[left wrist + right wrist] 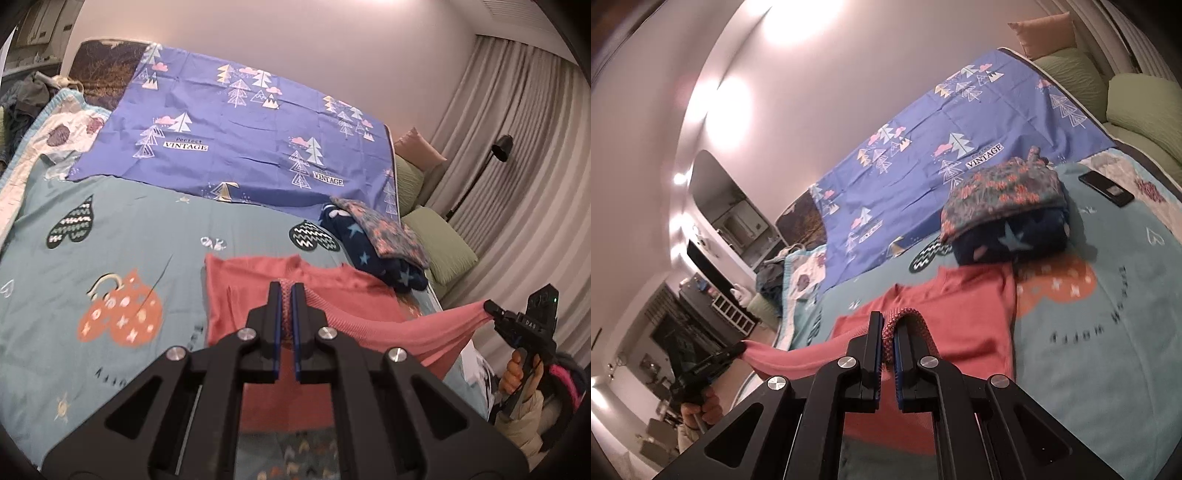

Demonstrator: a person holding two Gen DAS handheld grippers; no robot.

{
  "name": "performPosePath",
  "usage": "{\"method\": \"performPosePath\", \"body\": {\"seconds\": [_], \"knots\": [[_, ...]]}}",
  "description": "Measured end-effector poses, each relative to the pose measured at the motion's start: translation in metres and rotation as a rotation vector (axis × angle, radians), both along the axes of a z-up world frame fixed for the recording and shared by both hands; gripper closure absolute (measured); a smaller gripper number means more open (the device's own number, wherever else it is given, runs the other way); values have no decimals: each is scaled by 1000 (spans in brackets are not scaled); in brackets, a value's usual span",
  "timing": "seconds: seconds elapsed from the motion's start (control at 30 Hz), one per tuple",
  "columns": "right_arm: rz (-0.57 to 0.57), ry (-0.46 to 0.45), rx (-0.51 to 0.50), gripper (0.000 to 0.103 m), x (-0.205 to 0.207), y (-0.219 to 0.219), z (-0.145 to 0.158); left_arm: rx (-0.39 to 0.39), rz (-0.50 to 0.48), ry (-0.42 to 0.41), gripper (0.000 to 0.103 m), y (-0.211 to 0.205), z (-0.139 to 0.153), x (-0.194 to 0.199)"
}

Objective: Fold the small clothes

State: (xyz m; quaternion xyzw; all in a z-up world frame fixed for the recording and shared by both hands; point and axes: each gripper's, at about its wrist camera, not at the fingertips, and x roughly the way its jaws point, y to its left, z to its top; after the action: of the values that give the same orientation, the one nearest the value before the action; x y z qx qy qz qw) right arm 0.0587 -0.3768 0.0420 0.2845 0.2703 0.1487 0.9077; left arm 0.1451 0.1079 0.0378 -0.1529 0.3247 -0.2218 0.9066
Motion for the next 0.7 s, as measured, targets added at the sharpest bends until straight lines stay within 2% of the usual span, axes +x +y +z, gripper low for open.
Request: {"method": "performPosePath", "body": {"seconds": [0.23,0.33,0.5,0.7], "knots": [[-47,36,-26,99,68,-7,-10,-18,19,44,97,-15,-13,66],[-66,68,-16,99,97,-14,-24,-11,37,80,97,-21,-25,98],[-99,149,-27,99,143,-22,-59,22,48,146,97,-35,-58,140],[-143,241,-53,98,176,-28,-102,35,58,215,97,-47,-100,177]]}}
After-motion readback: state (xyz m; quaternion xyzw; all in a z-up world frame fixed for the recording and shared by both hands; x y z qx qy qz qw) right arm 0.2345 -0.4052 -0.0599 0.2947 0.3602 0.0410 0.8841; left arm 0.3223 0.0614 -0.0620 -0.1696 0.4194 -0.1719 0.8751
